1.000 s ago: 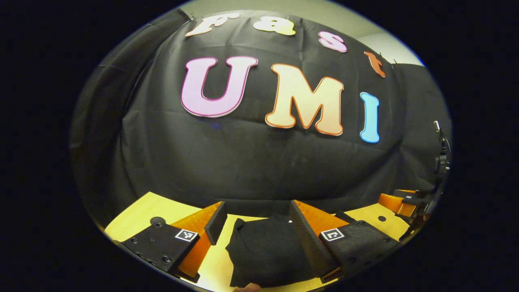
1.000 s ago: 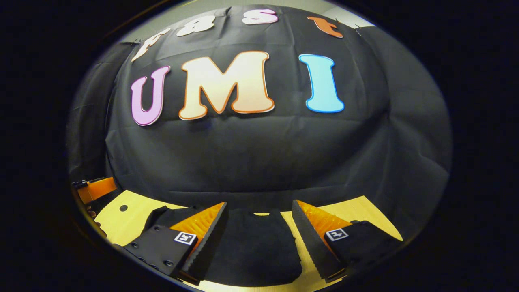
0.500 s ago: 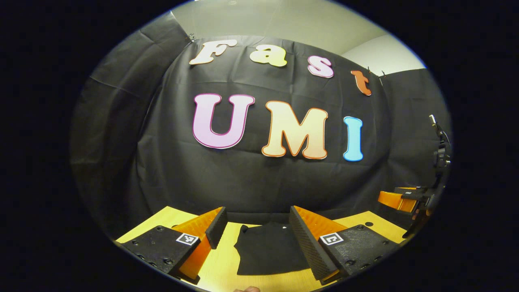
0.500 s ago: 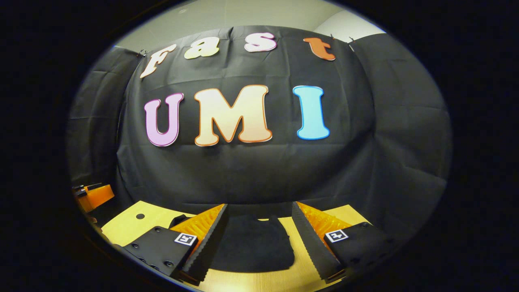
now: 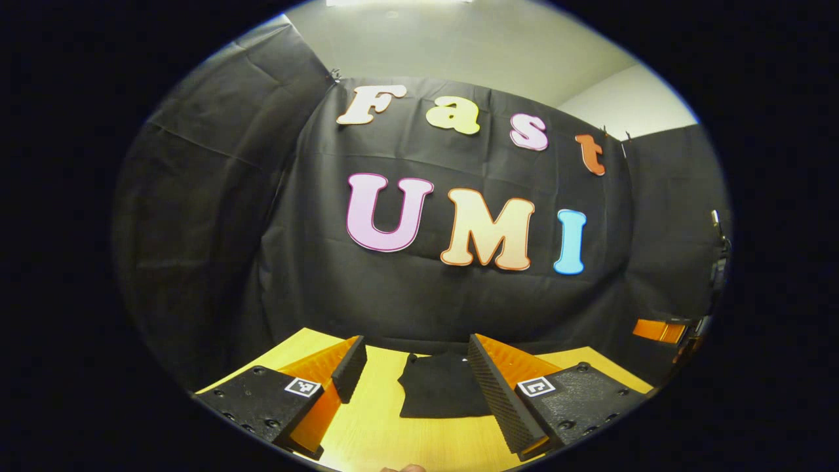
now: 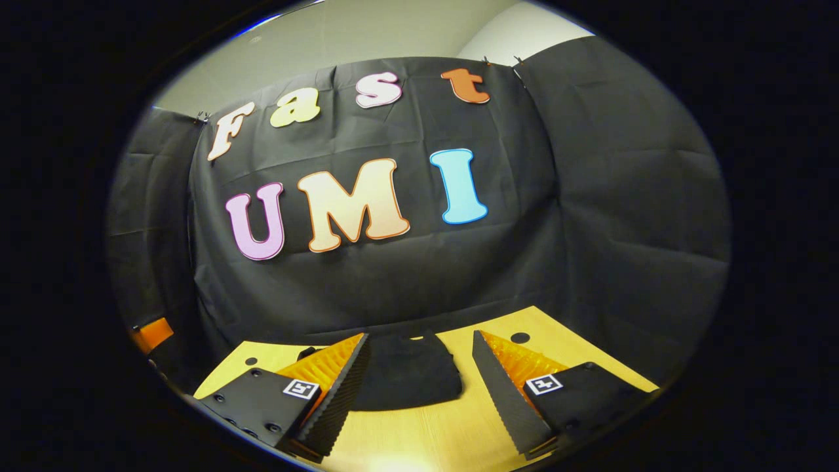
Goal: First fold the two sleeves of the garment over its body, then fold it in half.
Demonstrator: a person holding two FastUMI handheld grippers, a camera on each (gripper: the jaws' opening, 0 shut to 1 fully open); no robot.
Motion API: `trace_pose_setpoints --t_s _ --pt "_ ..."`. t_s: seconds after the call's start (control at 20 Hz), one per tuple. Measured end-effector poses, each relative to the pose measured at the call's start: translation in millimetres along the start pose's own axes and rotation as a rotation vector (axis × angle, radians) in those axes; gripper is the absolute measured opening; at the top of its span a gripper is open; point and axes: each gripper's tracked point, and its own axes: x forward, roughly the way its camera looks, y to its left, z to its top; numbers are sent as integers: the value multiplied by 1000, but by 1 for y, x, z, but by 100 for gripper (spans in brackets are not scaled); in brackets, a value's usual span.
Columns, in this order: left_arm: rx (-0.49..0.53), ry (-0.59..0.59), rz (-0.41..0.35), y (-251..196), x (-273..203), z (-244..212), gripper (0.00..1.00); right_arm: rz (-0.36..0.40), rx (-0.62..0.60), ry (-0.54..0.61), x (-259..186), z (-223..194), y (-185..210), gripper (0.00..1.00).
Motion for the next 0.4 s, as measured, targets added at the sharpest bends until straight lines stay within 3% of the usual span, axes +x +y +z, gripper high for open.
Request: trace_pose_setpoints --t_s 0.1,0.3,0.4 --pt "-6 -35 -1 2 -15 7 92 12 -20 -4 -26 -2 1 100" --pt "19 -119 -53 -15 -44 26 93 37 -1 -98 -68 7 3 100" --pt "-3 -148 -84 -26 -58 29 92 43 -37 -183 -81 20 2 95"
